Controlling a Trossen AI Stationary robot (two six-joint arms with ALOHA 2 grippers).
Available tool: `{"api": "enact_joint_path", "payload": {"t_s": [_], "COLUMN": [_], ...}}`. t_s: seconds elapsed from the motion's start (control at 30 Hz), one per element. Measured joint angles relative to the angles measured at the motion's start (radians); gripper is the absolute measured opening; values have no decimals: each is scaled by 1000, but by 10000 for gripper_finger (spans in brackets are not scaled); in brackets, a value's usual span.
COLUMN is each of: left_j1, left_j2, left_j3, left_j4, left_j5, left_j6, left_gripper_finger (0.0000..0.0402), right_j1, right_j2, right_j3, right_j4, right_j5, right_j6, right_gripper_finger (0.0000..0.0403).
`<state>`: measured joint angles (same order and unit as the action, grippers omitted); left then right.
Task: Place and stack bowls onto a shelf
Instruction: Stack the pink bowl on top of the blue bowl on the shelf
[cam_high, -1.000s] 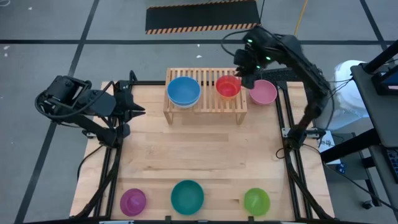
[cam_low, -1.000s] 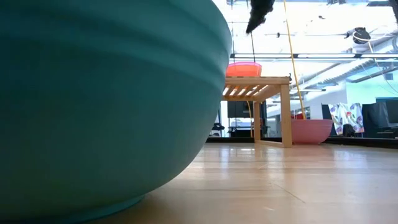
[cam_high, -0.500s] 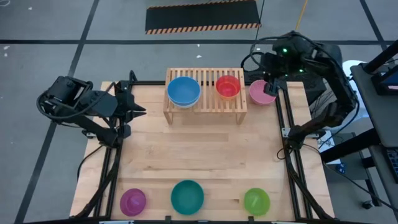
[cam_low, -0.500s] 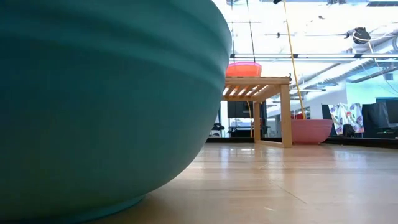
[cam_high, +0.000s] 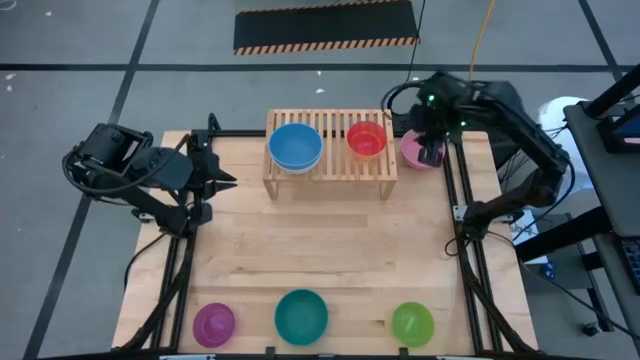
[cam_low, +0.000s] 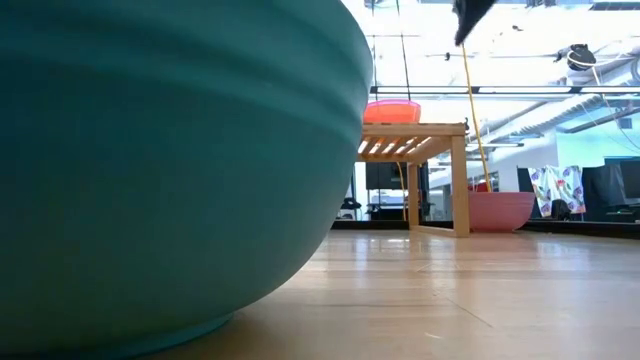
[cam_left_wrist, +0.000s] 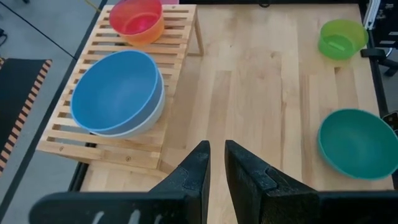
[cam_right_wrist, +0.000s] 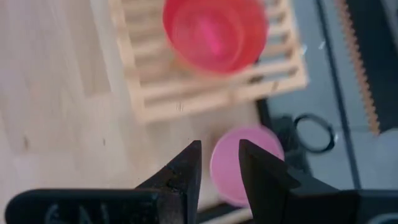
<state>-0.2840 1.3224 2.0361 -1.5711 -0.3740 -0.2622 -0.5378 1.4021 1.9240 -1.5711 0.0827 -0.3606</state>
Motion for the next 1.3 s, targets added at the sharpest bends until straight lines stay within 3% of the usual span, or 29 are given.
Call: {"api": "enact_joint_path", "payload": {"t_s": [0.3,0.57,0.67,0.83,1.13,1.3], "left_j1": [0,0,0,0,0,0], "left_j2": [0,0,0,0,0,0], "left_j3": [0,0,0,0,-1,-1], "left_j4": [0,0,0,0,0,0], "left_j5": [3,3,3,3,3,3], "left_j6": [-2,-4,-10,-16,-55,-55], "left_gripper_finger": [56,56,56,56,56,56], "right_j1": [-60,-149,-197,-303,-413,-424], "right_j2": [-64,-82,-82,-82,-82,-82], "right_j3": [-368,-567,-617,-652,-700,-749], "right_j4": [-1,14,77,220,284,339], "right_j5": [20,17,2,-136,-151,-277], "right_j6": [-45,-71,-71,-41,258,356], "right_gripper_finger": [102,101,94,82,80,80]}}
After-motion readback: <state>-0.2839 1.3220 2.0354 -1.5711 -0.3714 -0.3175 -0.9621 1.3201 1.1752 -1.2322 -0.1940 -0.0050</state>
